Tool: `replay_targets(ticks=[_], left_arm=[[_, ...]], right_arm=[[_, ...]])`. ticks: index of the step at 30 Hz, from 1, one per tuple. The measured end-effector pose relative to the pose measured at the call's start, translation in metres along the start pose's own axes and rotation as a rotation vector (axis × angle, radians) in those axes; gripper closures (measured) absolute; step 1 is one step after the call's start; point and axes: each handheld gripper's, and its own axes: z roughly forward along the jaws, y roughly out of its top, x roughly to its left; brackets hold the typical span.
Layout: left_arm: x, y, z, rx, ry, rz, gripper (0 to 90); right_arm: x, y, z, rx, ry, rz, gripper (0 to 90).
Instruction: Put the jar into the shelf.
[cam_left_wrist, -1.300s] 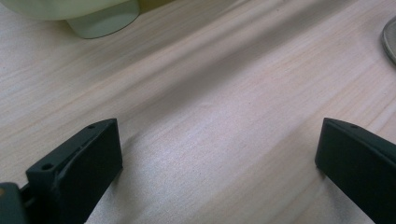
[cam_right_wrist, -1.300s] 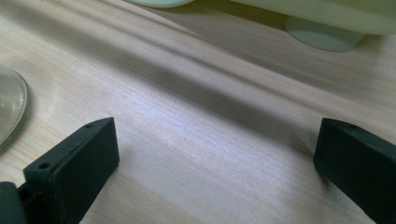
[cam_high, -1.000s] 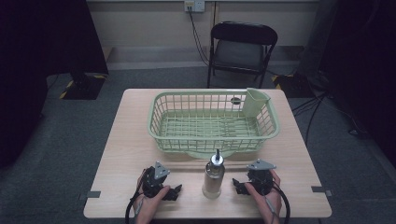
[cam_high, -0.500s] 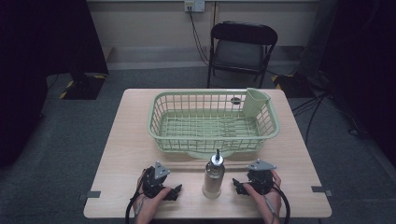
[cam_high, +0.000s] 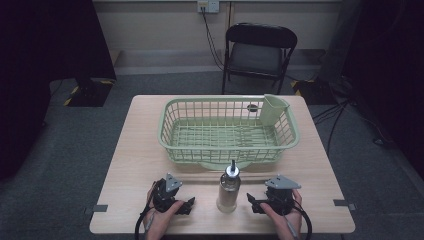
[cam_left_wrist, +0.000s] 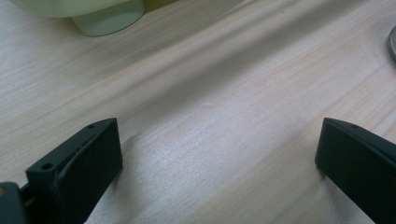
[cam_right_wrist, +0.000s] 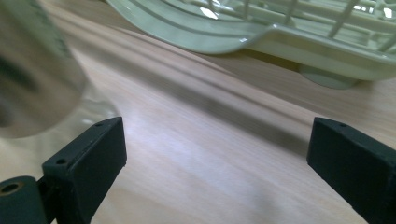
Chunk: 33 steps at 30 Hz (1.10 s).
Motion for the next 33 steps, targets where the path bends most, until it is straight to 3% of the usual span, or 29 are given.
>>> replay_targets(ticks=[4,7,20,33], left_arm=[[0.0,0.0,0.0,0.0,0.0,0.0,0.3],[0.0,0.0,0.0,0.0,0.0,0.0,0.3],[0.0,0.0,0.0,0.0,0.0,-0.002,0.3],[0.0,0.0,0.0,0.001,0.0,0.002,0.3]], right_arm=[[0.005,0.003,-0.012,-0.031,0.012,-0.009,5.3],[0.01,0.006,-0.02,-0.068,0.051,-0.005,4.8],[0.033,0.02,-0.044,-0.138,0.115,-0.051,2.5],[0.054,0.049,-0.044,-0.196,0.237,-0.081,6.4]])
